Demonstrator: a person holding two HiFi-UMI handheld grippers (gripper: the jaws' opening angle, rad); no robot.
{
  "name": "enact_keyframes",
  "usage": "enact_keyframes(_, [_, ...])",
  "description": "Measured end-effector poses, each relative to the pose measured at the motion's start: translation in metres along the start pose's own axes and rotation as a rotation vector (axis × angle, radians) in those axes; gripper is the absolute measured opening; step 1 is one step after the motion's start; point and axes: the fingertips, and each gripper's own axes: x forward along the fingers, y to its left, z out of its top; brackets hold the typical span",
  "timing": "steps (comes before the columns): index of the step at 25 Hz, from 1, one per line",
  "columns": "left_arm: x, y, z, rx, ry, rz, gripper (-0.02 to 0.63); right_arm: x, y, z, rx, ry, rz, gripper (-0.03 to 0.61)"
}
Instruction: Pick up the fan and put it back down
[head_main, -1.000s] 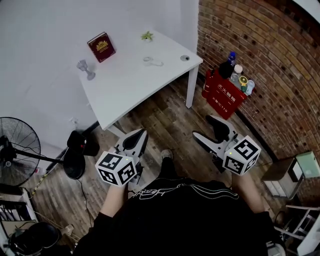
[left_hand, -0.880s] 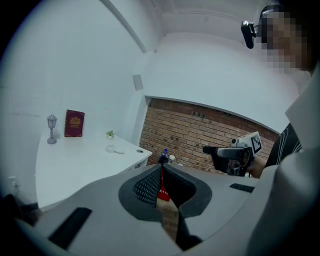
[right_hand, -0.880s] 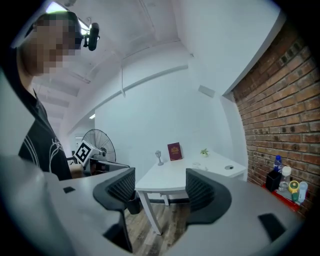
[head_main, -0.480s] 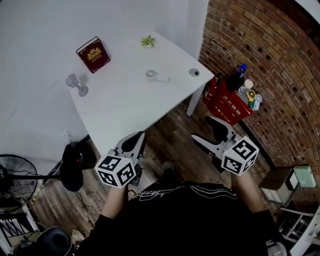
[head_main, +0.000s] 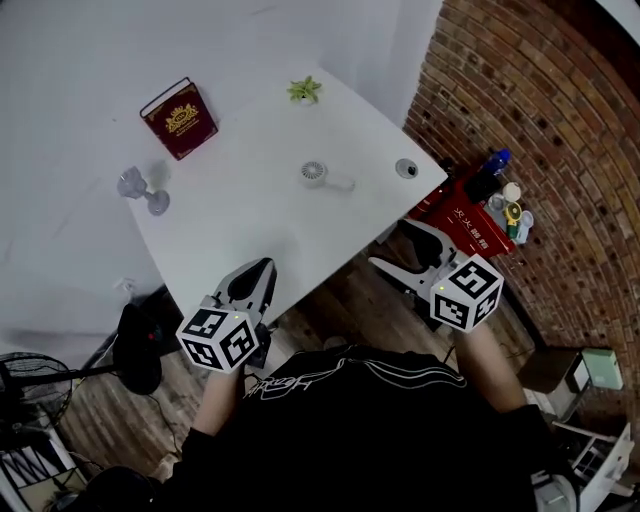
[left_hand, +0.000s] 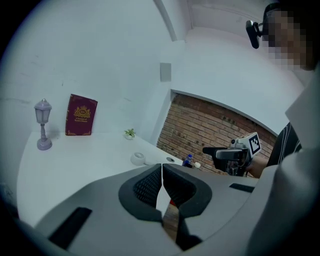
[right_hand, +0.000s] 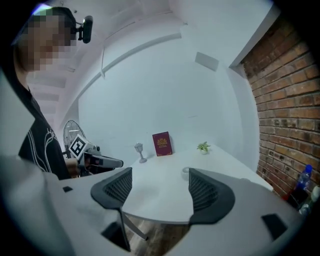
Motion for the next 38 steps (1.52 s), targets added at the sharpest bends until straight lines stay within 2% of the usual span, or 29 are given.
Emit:
enact_keyframes(8, [0.018,0.035,0.016,0.005,-0.002,0.042,0.034,0.043,-0.036,0.003,-0.058,0.058,-0.009,0.345])
enact_keyframes(20, [0.047,0.071,0.027,-0.050,0.014,0.130,0.034,0.113,-0.090,-0.002,-0.075,0.175,0.066,0.345])
enact_keyframes(29, [0.066,0.103,0.051,-0.093,0.009,0.229,0.034,0.176,-0.130,-0.030,-0.123,0.312,0.114,0.345])
enact_keyframes(38, [0.073,0.125,0.056,-0.136,0.007,0.299,0.034,0.218,-0.144,-0.070,-0.173,0.449,0.184,0.345])
